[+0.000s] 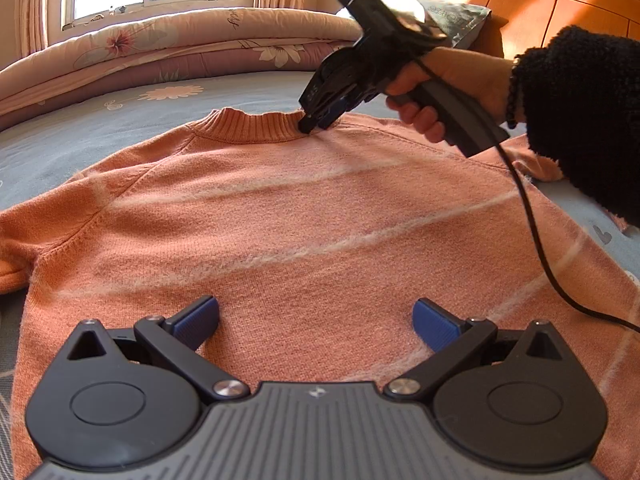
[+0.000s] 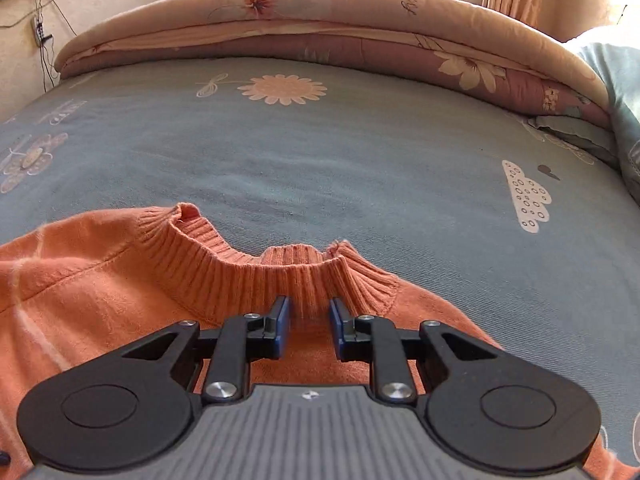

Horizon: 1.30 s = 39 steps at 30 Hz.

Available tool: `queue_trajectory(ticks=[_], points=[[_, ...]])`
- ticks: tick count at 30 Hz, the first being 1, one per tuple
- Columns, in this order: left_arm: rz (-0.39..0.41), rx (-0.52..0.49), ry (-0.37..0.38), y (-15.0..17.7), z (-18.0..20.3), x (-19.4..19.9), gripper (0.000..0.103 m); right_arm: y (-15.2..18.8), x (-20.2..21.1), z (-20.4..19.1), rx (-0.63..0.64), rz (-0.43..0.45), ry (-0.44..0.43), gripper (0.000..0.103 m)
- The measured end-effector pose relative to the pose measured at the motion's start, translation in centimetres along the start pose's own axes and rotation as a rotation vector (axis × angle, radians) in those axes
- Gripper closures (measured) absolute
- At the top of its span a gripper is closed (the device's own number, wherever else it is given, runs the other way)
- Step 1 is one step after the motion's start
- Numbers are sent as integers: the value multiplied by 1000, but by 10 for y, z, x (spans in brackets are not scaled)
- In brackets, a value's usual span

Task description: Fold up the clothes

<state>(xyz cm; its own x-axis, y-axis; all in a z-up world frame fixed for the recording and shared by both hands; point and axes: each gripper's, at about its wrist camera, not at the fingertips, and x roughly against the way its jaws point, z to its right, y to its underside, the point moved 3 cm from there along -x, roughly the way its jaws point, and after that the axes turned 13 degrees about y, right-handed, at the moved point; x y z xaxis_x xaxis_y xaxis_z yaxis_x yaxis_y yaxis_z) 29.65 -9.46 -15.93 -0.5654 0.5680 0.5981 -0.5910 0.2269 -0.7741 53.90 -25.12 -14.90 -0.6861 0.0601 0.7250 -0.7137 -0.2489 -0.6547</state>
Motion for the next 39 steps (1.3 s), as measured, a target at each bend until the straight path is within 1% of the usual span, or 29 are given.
queue_trajectory(ticks=[2, 6, 9, 11, 14, 16, 17, 18, 21, 22, 24, 26, 27, 28, 30, 32, 33, 34, 36, 38, 39], points=[[0, 0, 0, 0, 0, 0, 1, -3, -5, -3, -20, 28, 17, 78], [-1, -1, -1, 0, 0, 0, 1, -12, 4, 3, -101, 26, 19, 78], [-1, -2, -1, 0, 0, 0, 1, -21, 24, -3, -122, 69, -48, 77], [-1, -2, -1, 0, 0, 0, 1, -30, 31, -17, -103, 70, -103, 77], [0, -1, 1, 0, 0, 0, 1, -46, 32, -41, -78, 74, -149, 76], [0, 0, 2, 0, 0, 0, 1, -57, 22, -48, -133, 43, -200, 74], [1, 0, 2, 0, 0, 0, 1, -61, 15, -51, -158, 15, -218, 70], [1, 0, 2, 0, 0, 0, 1, -65, 8, -53, -182, -13, -234, 70], [1, 1, 3, 0, -1, 0, 1, -73, -13, -58, -237, -96, -267, 69], [1, 1, 3, 0, -1, 0, 1, -73, -19, -60, -267, -141, -305, 69], [1, 1, 3, 0, 0, 0, 1, -73, -22, -59, -310, -158, -352, 69], [2, 1, 4, 0, -1, 0, 1, -71, -20, -61, -295, -178, -420, 64], [2, 1, 4, 0, -1, 1, 1, -70, -15, -63, -254, -169, -431, 63], [2, 2, 4, 0, -1, 0, 1, -71, -11, -60, -235, -144, -416, 61], [2, 1, 4, 0, -1, 0, 1, -74, 0, -51, -203, -92, -380, 61], [1, 1, 3, 0, -1, 0, 1, -82, 6, -32, -212, -12, -288, 61], [2, 1, 3, 0, -1, 0, 1, -84, 8, -26, -192, 23, -232, 61], [2, 1, 3, 0, -1, -1, 1, -85, 6, -23, -130, 52, -168, 61], [2, 2, 4, 0, -1, -1, 1, -79, -3, -27, 1, 45, -117, 61], [3, 3, 6, 0, -2, 0, 1, -67, -11, -36, 134, 14, -151, 61], [4, 4, 7, 0, -2, 0, 1, -62, -10, -41, 183, 24, -175, 61]])
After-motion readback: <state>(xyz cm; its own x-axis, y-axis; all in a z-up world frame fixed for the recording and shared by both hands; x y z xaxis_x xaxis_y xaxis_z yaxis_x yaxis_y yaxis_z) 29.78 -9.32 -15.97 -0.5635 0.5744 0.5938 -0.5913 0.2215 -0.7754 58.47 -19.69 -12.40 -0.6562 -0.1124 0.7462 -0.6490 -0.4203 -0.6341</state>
